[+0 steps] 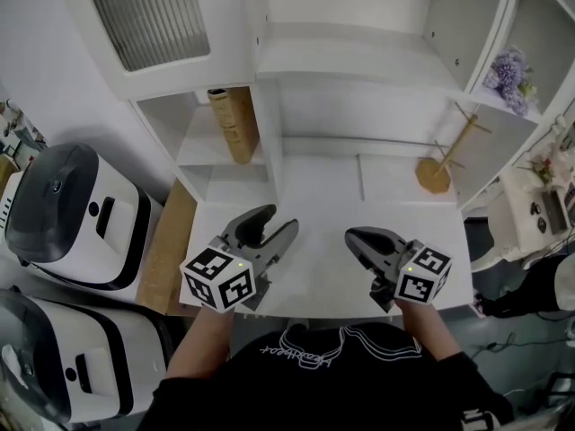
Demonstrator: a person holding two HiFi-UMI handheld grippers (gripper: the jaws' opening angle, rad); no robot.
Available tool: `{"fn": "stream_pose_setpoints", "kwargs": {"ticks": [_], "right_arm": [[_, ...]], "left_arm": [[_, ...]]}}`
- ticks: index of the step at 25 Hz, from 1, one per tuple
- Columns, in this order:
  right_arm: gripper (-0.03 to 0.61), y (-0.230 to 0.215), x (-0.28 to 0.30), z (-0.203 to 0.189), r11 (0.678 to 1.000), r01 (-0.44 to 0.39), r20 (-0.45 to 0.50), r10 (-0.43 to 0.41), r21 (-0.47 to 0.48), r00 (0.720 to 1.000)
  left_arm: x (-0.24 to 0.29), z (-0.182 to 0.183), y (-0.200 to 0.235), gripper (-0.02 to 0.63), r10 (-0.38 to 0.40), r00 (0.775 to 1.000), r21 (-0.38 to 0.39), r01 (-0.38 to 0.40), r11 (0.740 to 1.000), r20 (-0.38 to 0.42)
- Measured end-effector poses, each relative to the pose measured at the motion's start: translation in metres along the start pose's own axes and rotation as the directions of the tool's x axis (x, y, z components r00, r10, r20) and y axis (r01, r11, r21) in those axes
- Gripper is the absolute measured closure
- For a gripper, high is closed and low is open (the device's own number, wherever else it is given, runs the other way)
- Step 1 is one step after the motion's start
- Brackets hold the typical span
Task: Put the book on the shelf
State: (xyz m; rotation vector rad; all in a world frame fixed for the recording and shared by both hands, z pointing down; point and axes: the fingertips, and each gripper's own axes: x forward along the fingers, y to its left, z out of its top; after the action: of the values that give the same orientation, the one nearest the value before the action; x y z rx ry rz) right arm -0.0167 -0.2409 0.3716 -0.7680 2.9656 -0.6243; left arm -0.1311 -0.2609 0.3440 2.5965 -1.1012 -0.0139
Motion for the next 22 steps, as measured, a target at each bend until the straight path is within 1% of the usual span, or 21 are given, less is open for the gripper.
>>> {"fn": "stream_pose_setpoints", "kwargs": {"ticks": [1, 3, 5, 6, 9, 12, 14, 19, 22], "right_arm": [[0.572, 0.003, -0.004, 0.000, 1.000, -0.008, 0.007, 0.008, -0.002, 1.000], [0.572, 0.010, -0.012, -0.003, 1.000, -0.025, 0.018, 0.026, -0.011, 1.000], [0.572, 0.020, -0.020, -0.009, 0.999, -0.041, 0.020, 0.041, -0.023, 0.999], [0.572, 0.025, -0.024, -0.014, 0.998, -0.049, 0.018, 0.049, -0.028, 0.999], [0.572, 0.032, -0.035, -0.029, 0.998, -0.059, 0.004, 0.059, -0.031, 0.998], [0.572, 0.030, -0.043, -0.036, 0.999, -0.048, 0.005, 0.048, -0.012, 0.999], [0.572, 0.031, -0.049, -0.033, 0.999, -0.047, 0.019, 0.047, -0.010, 0.999], [0.572, 0.038, -0.062, -0.028, 0.998, -0.049, 0.036, 0.050, -0.034, 0.998], [0.572, 0.044, -0.065, -0.028, 0.998, -0.058, 0.033, 0.059, -0.040, 0.998]], "left_arm": [[-0.003, -0.006, -0.013, 0.399, -0.017, 1.000, -0.009, 0.017, 1.000, -0.001], [-0.008, -0.020, -0.036, 0.475, -0.038, 0.999, -0.028, 0.039, 0.999, 0.009], [-0.014, -0.033, -0.058, 0.580, -0.049, 0.999, -0.029, 0.049, 0.998, 0.023], [-0.016, -0.040, -0.067, 0.606, -0.051, 0.998, -0.025, 0.052, 0.998, 0.032], [-0.020, -0.054, -0.088, 0.611, -0.066, 0.997, -0.032, 0.067, 0.997, 0.048], [-0.018, -0.063, -0.099, 0.611, -0.072, 0.997, -0.027, 0.073, 0.997, 0.038], [-0.016, -0.063, -0.103, 0.611, -0.075, 0.996, -0.020, 0.076, 0.997, 0.038], [-0.014, -0.056, -0.113, 0.611, -0.065, 0.997, -0.031, 0.067, 0.997, 0.050], [-0.018, -0.050, -0.123, 0.611, -0.067, 0.996, 0.000, 0.067, 0.998, 0.051]]}}
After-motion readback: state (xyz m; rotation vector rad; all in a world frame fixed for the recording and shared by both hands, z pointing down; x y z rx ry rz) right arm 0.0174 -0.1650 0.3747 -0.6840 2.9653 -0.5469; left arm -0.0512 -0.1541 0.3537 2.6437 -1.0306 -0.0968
